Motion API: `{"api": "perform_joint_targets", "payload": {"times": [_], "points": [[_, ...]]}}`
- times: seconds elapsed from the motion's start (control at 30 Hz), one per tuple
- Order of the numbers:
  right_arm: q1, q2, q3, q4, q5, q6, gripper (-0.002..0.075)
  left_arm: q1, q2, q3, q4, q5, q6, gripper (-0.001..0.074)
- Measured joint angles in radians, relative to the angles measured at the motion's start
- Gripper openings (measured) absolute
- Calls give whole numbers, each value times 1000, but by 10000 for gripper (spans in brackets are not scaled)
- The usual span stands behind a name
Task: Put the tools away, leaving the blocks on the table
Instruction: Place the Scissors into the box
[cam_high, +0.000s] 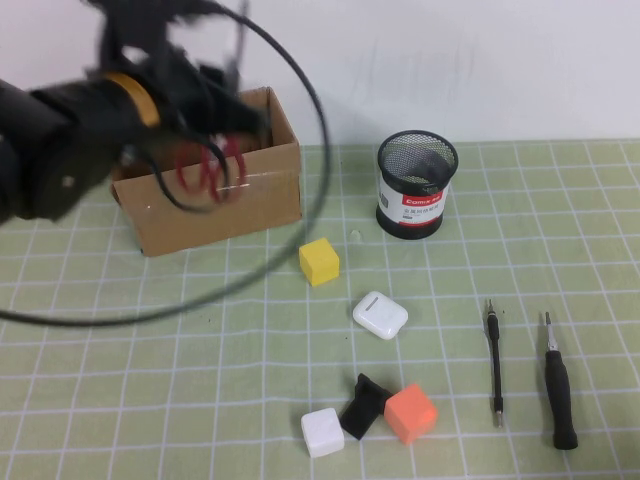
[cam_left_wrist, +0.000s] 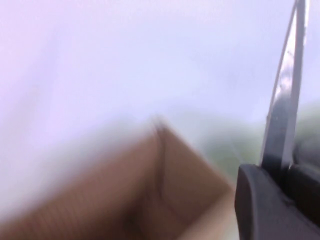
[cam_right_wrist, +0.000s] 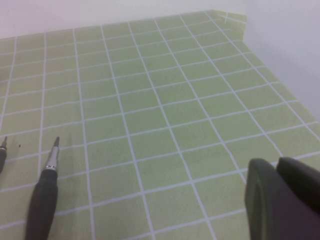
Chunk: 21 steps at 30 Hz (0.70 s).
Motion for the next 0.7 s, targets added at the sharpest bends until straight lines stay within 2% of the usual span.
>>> {"api": "perform_joint_targets", "payload": {"times": [0.23, 0.33, 0.47, 0.6, 0.7], "points": [[0, 0, 0, 0, 0, 0, -11, 150, 72, 0, 37, -329, -12, 66], [0, 0, 0, 0, 0, 0, -11, 175, 124, 0, 43, -418, -12, 66], [0, 0, 0, 0, 0, 0, -11, 177, 189, 0, 58, -443, 24, 73], [0, 0, 0, 0, 0, 0, -11, 177, 229, 0, 67, -452, 76, 136], [0, 0, 0, 0, 0, 0, -11, 177, 231, 0, 67, -463, 91, 218]]}}
